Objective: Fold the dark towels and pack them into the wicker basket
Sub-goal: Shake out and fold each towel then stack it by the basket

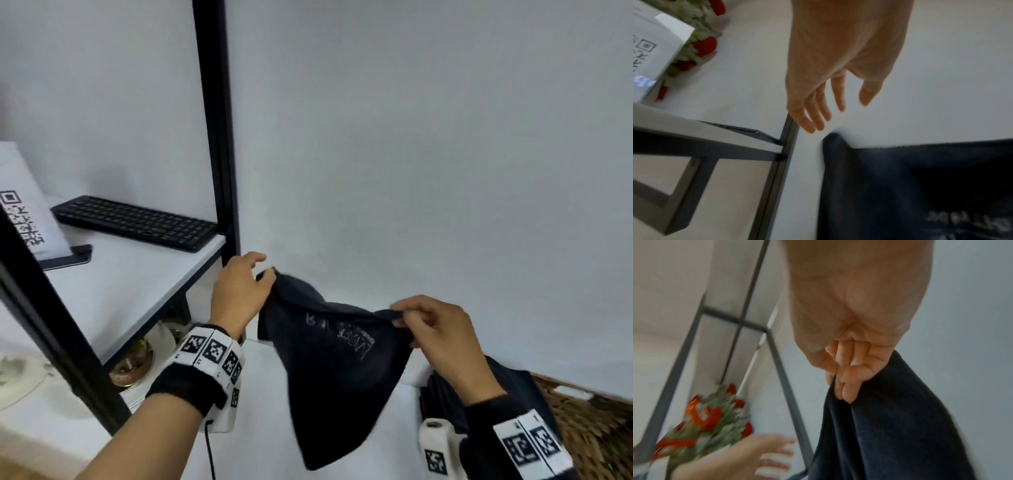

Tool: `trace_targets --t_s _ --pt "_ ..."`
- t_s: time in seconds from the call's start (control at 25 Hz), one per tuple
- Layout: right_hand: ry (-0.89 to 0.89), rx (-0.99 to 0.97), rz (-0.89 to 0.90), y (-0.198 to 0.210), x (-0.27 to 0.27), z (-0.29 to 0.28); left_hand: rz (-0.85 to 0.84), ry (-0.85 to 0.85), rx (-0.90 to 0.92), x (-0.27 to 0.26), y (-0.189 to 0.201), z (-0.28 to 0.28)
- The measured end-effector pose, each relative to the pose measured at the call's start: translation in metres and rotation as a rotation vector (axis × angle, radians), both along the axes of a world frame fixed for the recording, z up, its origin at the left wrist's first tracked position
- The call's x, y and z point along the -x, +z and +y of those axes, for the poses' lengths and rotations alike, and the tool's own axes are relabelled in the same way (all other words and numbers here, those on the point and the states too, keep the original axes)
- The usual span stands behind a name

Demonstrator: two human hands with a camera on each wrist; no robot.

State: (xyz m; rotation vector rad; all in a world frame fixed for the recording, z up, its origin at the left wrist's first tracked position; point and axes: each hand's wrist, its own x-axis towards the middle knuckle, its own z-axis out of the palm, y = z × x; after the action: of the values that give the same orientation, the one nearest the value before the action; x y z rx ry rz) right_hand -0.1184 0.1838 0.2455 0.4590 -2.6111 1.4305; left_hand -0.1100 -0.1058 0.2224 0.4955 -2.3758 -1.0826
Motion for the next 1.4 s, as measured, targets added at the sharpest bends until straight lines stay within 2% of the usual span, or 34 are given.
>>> trace_targets --t_s 0.04,0.08,0.16,0.2,0.32,0.44,0.52,0.6,0.68,0.76,0.88,0.96,1.04,1.16,1.28,1.4 --pt "0.064 -0.094 0.04 0.008 -0.001 -0.013 0.048 -0.113 0.009 -0.001 0.0 0.009" --pt "0.126 -0.203 0.1 0.015 -0.001 -0.025 0.046 -0.295 -0.011 -0.001 0.001 0.025" --pt "0.237 -0.42 0.214 0.024 0.002 -0.045 -0.071 -0.616 -0.069 -0.003 0.005 0.058" --pt "0.257 -0.498 0.241 0.028 0.006 -0.05 -0.096 -0.658 -0.097 -0.001 0.006 0.066" --pt "0.182 -0.531 0.294 0.04 0.016 -0.049 -0.109 -0.567 -0.088 0.001 0.011 0.064" --pt "0.148 -0.595 0.526 0.048 0.024 -0.044 -0.038 -0.528 -0.107 -0.001 0.017 0.072" --pt "0.177 -0.485 0.577 0.056 0.034 -0.041 0.082 -0.522 -0.282 0.0 0.027 0.084" --pt "0.195 -0.363 0.501 0.067 0.043 -0.038 0.105 -0.534 -0.349 0.0 0.04 0.094" --pt "0.196 -0.341 0.497 0.08 0.049 -0.039 0.033 -0.523 -0.124 0.004 0.048 0.099" --pt "0.204 -0.321 0.551 0.091 0.051 -0.039 0.03 -0.423 0.101 0.007 0.05 0.095" --pt "0.196 -0.275 0.653 0.105 0.057 -0.035 0.206 -0.268 -0.008 0.005 0.054 0.089" --pt "0.243 -0.244 0.604 0.11 0.063 -0.037 0.294 -0.321 -0.038 0.003 0.064 0.097" --pt "0.288 -0.209 0.498 0.11 0.065 -0.039 0.219 -0.362 0.031 0.003 0.07 0.104" --pt "0.301 -0.135 0.428 0.11 0.069 -0.03 0.127 -0.285 0.074 0.008 0.059 0.087" --pt "0.313 -0.185 0.395 0.109 0.075 -0.015 0.146 -0.24 0.086 0.007 0.042 0.079" --pt "0.347 -0.309 0.305 0.11 0.081 -0.003 0.225 -0.159 -0.032 0.01 0.039 0.081"
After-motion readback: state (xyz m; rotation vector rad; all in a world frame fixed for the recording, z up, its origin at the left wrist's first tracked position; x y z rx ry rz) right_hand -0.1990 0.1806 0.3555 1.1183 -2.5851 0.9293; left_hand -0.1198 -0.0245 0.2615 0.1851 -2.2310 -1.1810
